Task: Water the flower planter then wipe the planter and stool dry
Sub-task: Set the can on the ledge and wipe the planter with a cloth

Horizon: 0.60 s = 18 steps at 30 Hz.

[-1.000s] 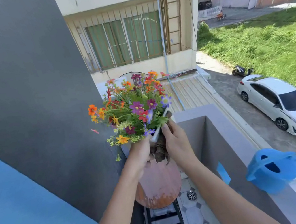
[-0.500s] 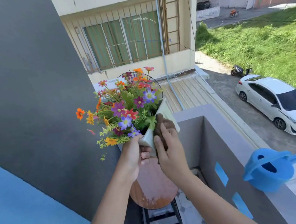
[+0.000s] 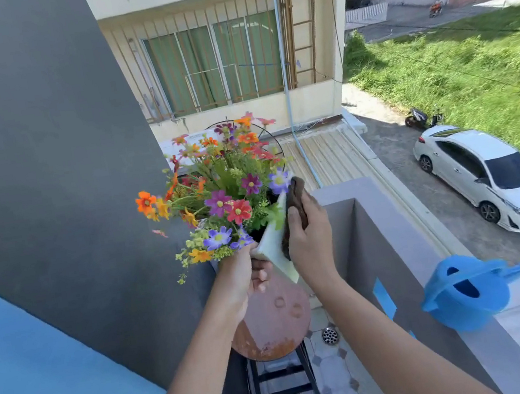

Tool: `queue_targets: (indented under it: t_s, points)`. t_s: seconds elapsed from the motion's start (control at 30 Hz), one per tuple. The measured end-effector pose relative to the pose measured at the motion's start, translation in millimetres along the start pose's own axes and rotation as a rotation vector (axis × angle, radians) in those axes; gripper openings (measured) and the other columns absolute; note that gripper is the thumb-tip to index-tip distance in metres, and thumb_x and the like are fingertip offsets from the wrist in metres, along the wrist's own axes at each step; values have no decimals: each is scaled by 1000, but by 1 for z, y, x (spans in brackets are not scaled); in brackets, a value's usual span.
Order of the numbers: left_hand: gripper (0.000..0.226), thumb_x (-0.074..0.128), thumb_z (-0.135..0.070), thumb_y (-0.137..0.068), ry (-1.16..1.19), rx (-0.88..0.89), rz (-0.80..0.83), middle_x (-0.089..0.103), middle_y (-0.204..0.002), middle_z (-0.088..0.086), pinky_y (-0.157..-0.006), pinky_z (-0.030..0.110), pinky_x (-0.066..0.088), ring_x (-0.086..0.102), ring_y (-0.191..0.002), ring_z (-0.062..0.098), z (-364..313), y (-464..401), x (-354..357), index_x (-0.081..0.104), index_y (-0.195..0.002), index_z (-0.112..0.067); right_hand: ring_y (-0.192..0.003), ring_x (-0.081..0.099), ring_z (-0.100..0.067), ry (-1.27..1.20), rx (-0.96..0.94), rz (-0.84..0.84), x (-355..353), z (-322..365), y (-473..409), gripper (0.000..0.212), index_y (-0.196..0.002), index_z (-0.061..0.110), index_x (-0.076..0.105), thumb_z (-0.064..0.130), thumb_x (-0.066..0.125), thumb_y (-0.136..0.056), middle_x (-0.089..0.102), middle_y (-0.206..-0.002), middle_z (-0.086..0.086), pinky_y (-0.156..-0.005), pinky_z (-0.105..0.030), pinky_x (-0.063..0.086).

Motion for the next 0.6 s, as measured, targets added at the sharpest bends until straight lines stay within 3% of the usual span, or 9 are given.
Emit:
queue_targets:
  t_s: [0.03,0.13,0.23,0.33,0.47,0.6]
  points:
    - [22,39,-17,-99,-11,-1,-8,50,-60,12,-34,16,26,39,-32,8,2,-2,1,52,-84,-6,-111,51,-4,-21,-19,5,1,8,-1,40,-141,8,54,7,49,-102,58,-125,-9,-105,-24,38]
    - [20,37,-16,-98,8,-7,4,46,-56,10,-38,18,24,36,-32,9,3,-5,4,47,-82,-10,-115,46,15,-76,-128,52,3,29,10,39,-140,5,54,3,52,-101,56,-125,-3,-101,-7,34]
    - [20,37,-14,-99,22,-4,20,44,-49,5,-40,20,23,35,-33,10,4,-7,1,45,-81,-12,-125,44,10,-44,-219,116,4,23,24,43,-142,1,50,-4,51,-100,55,-130,-4,-102,-8,32]
    - [21,38,-13,-99,39,-19,19,47,-49,7,-34,18,25,36,-33,10,12,-17,-6,49,-83,-7,-117,47,11,65,-169,122,8,-12,22,43,-143,2,51,2,52,-99,55,-118,-2,-98,-9,37]
    - [27,42,-14,-100,65,-52,-33,49,-56,12,-40,19,27,38,-34,11,15,-36,-19,52,-76,-5,-114,57,-21,119,29,155,25,-43,8,45,-145,12,50,8,52,-100,57,-117,-8,-94,-13,37]
    - [24,40,-15,-97,48,-38,-36,50,-63,15,-35,18,27,41,-33,10,3,-62,-24,50,-77,-5,-119,52,-10,35,-7,140,48,-17,-10,43,-143,11,53,7,54,-100,56,-123,0,-98,-1,31]
Point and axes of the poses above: each hand's wrist, its own y-axis away from the middle knuckle, its own x-axis out of the palm, z = x × y, the point moved 7 cm from there along -y, towards the middle knuckle
